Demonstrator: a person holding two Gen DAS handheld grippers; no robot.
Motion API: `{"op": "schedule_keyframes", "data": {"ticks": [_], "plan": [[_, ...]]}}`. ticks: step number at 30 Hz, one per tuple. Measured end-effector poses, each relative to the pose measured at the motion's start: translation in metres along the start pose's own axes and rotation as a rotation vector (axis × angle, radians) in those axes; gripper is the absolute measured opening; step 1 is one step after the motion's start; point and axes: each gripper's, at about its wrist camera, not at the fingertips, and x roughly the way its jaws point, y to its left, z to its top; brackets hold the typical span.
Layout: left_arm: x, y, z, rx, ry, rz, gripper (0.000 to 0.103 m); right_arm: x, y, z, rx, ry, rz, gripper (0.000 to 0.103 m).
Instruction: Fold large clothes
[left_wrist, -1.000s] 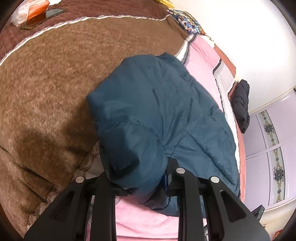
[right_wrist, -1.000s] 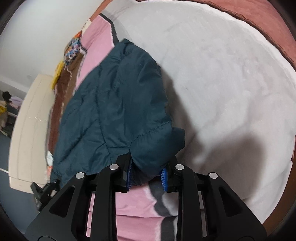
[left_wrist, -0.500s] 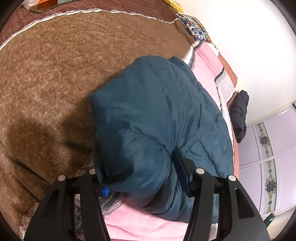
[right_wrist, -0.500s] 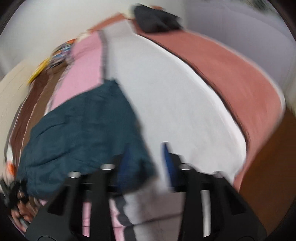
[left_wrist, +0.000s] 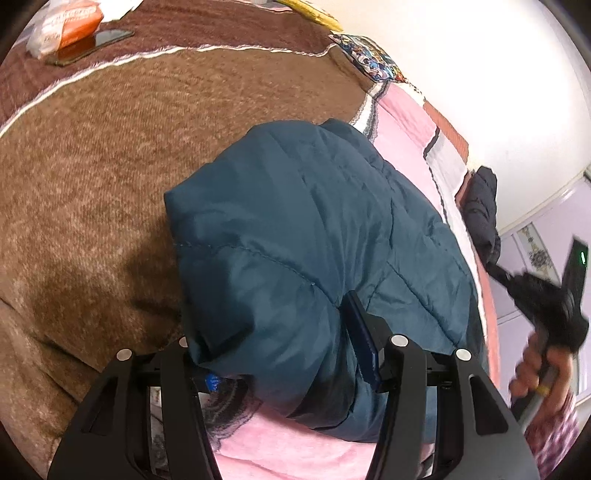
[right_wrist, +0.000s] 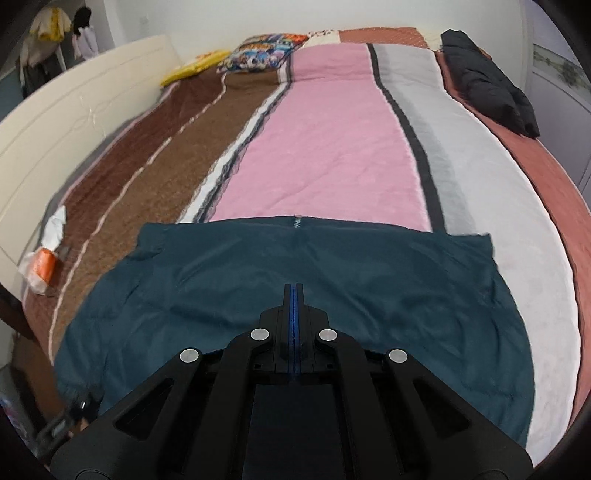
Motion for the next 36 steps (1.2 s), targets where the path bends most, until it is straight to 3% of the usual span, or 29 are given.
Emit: {"op": "schedule_keyframes", "data": {"ticks": [13, 27, 30, 33, 36], "plan": [[0.007, -0.018, 0.009, 0.089, 0.011, 0.103, 0.054, 0.061, 0.007, 0.016, 0.001, 0.090, -0.038, 0.000], [0.015, -0.024, 0.015, 0.143, -0.002, 0.142, 0.055, 0.127, 0.002, 0.009, -0.021, 0.199, -0.095, 0.001], [0.018, -0.025, 0.016, 0.138, 0.012, 0.157, 0.055, 0.117, 0.003, 0.013, -0.011, 0.197, -0.081, 0.001], [0.018, -0.023, 0.017, 0.135, 0.014, 0.152, 0.055, 0.081, 0.003, 0.011, 0.014, 0.142, -0.021, 0.001], [0.019, -0.023, 0.017, 0.136, 0.014, 0.156, 0.055, 0.034, 0.014, -0.007, -0.053, 0.105, 0.009, 0.001]]}}
